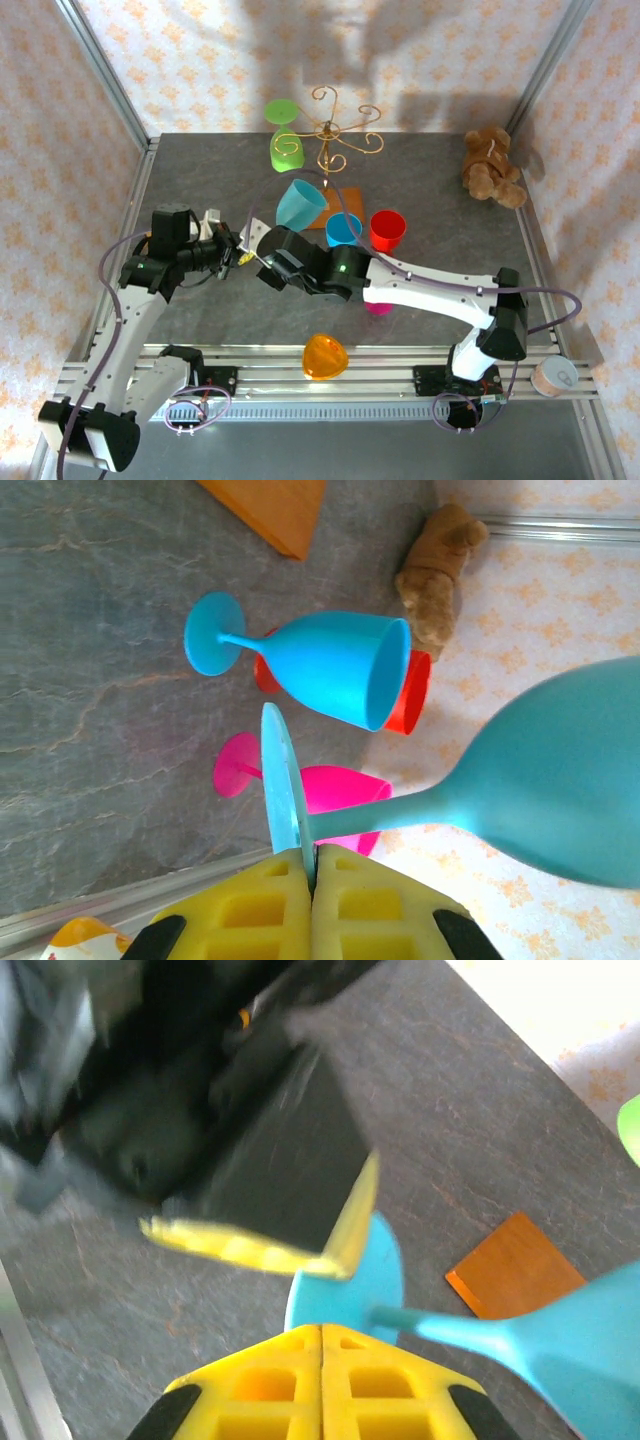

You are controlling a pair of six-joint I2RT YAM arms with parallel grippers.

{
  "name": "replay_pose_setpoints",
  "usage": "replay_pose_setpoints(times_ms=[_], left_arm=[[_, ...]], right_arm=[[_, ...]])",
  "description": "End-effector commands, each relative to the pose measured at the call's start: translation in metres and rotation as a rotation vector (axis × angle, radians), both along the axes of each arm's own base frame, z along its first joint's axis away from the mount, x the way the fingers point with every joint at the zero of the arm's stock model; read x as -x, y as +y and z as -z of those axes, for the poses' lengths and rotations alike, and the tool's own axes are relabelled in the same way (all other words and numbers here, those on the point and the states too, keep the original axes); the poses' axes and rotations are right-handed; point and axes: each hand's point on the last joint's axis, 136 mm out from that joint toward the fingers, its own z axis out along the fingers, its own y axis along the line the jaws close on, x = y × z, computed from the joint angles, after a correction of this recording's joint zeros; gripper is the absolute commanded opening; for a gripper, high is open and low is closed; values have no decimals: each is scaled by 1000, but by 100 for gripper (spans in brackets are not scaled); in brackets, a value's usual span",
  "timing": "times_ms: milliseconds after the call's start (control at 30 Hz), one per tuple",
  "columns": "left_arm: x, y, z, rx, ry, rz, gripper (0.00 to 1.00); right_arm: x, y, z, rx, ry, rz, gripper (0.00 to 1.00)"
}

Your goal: Take the wine glass off the wine glass rack

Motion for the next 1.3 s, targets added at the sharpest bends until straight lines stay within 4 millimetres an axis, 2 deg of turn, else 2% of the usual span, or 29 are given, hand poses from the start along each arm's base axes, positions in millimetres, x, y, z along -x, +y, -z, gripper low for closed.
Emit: replay_pose_setpoints(times_ms=[0, 67, 500, 667, 800, 933, 1033, 1267], left_arm=[[-2, 4, 5, -12, -22, -17, 0], [-3, 4, 5, -1, -30, -23, 0], [0, 4, 0, -26, -124, -1, 0], [2, 5, -1, -33, -165, 0, 0], [3, 6, -1, -32, -193, -3, 0], [1, 5, -1, 4, -215, -21, 0], [-2, 3, -3, 44, -239, -36, 0], [-4, 3, -4, 70, -276, -44, 0]], right_arm=[[2, 0, -28, -89, 7, 29, 13], [2, -2, -32, -104, 16, 33, 18], [13, -16, -73, -177, 153, 80, 25], [7, -25, -87, -227, 242, 111, 28], [0, -34, -98, -289, 332, 139, 34], [-5, -47, -111, -321, 350, 166, 45], [-8, -54, -118, -339, 382, 176, 49], [-24, -72, -117, -396, 519, 211, 56]])
